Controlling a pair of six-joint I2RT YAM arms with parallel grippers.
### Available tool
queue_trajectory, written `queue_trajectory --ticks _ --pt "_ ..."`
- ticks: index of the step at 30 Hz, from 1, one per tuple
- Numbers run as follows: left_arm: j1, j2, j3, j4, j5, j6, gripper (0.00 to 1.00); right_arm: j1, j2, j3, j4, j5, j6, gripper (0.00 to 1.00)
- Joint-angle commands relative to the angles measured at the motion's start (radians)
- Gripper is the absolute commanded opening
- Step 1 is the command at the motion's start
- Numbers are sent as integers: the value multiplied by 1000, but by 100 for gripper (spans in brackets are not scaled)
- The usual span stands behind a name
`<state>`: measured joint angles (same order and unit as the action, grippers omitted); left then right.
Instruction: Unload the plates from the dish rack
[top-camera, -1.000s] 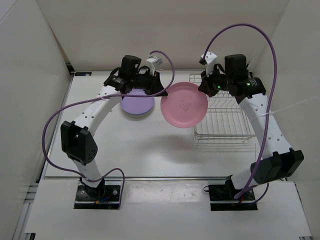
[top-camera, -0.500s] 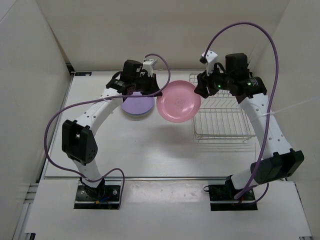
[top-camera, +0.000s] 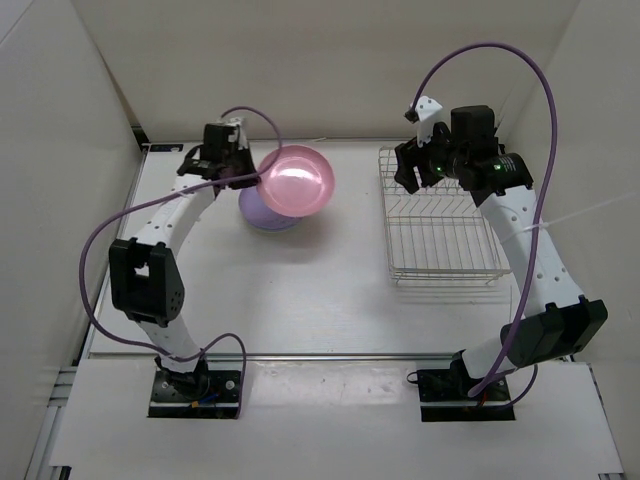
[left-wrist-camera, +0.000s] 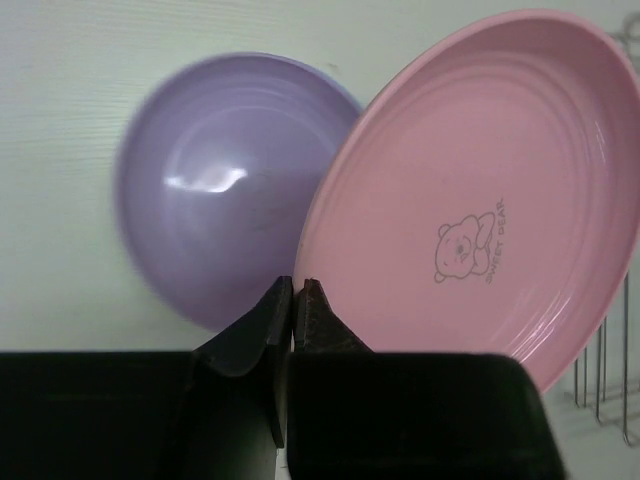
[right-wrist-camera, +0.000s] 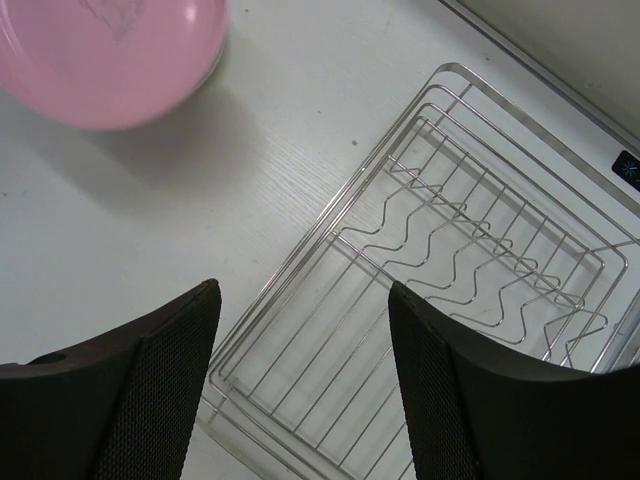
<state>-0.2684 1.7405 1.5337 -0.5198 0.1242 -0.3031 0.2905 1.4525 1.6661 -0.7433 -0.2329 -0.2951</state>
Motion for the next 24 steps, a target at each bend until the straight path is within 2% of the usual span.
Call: queue_trajectory --ticks 1,4,8,17,24 --pt "128 -67 -10 18 28 -83 11 -1 -24 -6 45 38 1 72" --pt "204 -29 -10 9 71 -99 11 -1 -24 -6 55 38 1 72" --pt "251 23 -10 0 94 -99 11 -1 -24 -6 55 38 1 72" --pt "271 166 45 -22 147 -110 11 -1 -24 -6 55 47 1 72" --pt "281 205 72 -22 178 -119 11 -1 -34 -16 55 47 -9 71"
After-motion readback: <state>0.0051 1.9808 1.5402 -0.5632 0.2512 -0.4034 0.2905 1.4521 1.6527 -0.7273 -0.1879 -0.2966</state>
